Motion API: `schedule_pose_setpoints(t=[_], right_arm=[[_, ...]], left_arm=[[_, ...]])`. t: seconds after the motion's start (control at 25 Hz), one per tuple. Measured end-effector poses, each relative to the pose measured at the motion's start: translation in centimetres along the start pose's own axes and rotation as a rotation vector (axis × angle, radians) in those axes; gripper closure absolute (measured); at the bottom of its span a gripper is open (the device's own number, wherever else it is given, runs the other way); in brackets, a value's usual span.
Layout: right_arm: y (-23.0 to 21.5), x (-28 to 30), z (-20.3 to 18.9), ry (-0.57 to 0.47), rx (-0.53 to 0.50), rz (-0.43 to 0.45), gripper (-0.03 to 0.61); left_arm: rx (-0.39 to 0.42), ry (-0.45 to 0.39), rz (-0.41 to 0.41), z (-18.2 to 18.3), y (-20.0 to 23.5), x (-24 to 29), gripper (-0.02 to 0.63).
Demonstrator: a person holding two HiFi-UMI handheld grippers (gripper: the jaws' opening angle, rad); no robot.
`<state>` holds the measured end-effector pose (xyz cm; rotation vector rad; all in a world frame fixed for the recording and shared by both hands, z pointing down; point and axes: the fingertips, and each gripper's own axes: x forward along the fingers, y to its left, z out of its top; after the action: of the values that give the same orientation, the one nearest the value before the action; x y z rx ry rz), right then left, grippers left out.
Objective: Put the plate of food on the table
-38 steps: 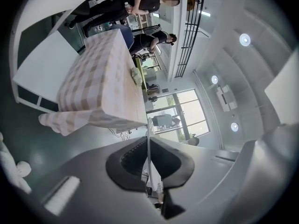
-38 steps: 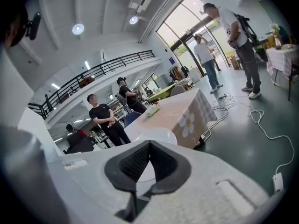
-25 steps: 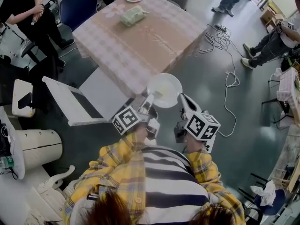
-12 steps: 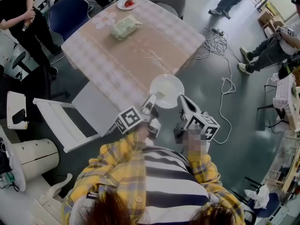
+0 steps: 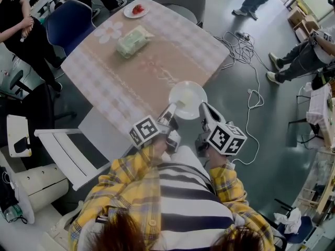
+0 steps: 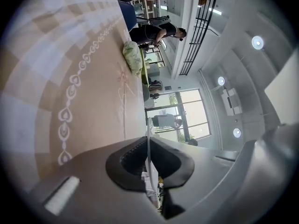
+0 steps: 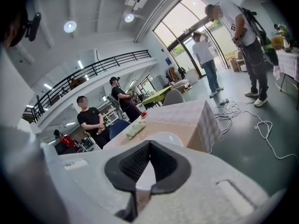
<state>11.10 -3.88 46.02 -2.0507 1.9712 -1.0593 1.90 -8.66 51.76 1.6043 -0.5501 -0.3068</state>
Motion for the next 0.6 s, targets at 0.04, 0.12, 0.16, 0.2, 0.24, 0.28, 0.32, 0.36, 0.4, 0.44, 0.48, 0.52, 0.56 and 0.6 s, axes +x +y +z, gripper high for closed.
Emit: schedule_pose_setpoints(t=[0.04,0.12,0.16,0.2,0.24,0.28,0.32,0.36,0.4,0.44,0.48,0.52,0.56,0.6], right_arm=[[-0.3,0.4,0.4,-0.001,0.003,-0.001,0.583],[-0.8,1.2,1.1,-0.003,0.007,-0.003,0.583],[-1.1,1.6,1.5,-0.004,0.007,-0.004,0.583],[-1.4,2.0,1.9,-0.004,0.008,-0.006,0.583],[-1.7,2.4,2.3,-0.005,0.009,-0.008,0.581],[-2.0,2.8,2.7,-0.004,0.009,-0.008,0.583],[-2.2,3.3,3.1,-0.002,0.007,-0.006,0.583],[-2.4,3.7,3.6,0.001,0.004,-0.003,0.583],[-2.7,4.2,4.0,0.006,0.000,0.001,0.583],[-3.0,4.7,4.4,0.012,-0.003,0.007,0.583],[-3.3,5.3,4.9,0.019,-0.005,0.013,0.583],[-3.6,5.9,5.3,0.025,-0.007,0.019,0.583],[-4.0,6.5,5.8,0.032,-0.010,0.024,0.583],[-4.4,7.0,6.3,0.039,-0.014,0.029,0.583]], left_arm=[[0.001,0.001,0.004,0.2,0.1,0.5,0.612],[0.007,-0.001,0.013,0.7,0.2,1.5,0.612],[0.007,-0.003,0.017,1.0,0.3,1.9,0.612],[0.003,-0.006,0.019,1.2,0.3,2.4,0.612],[-0.003,-0.010,0.020,1.5,0.4,2.8,0.612],[-0.010,-0.015,0.022,1.8,0.4,3.2,0.612],[-0.017,-0.022,0.024,2.1,0.5,3.7,0.612],[-0.022,-0.031,0.027,2.4,0.6,4.2,0.612],[-0.027,-0.040,0.031,2.7,0.7,4.7,0.612],[-0.031,-0.051,0.033,3.0,0.8,5.3,0.612],[-0.034,-0.061,0.034,3.3,0.9,5.9,0.612],[-0.038,-0.071,0.034,3.6,0.9,6.6,0.612],[-0.043,-0.079,0.031,3.8,0.9,7.4,0.612],[-0.047,-0.086,0.028,4.0,0.9,8.1,0.612]])
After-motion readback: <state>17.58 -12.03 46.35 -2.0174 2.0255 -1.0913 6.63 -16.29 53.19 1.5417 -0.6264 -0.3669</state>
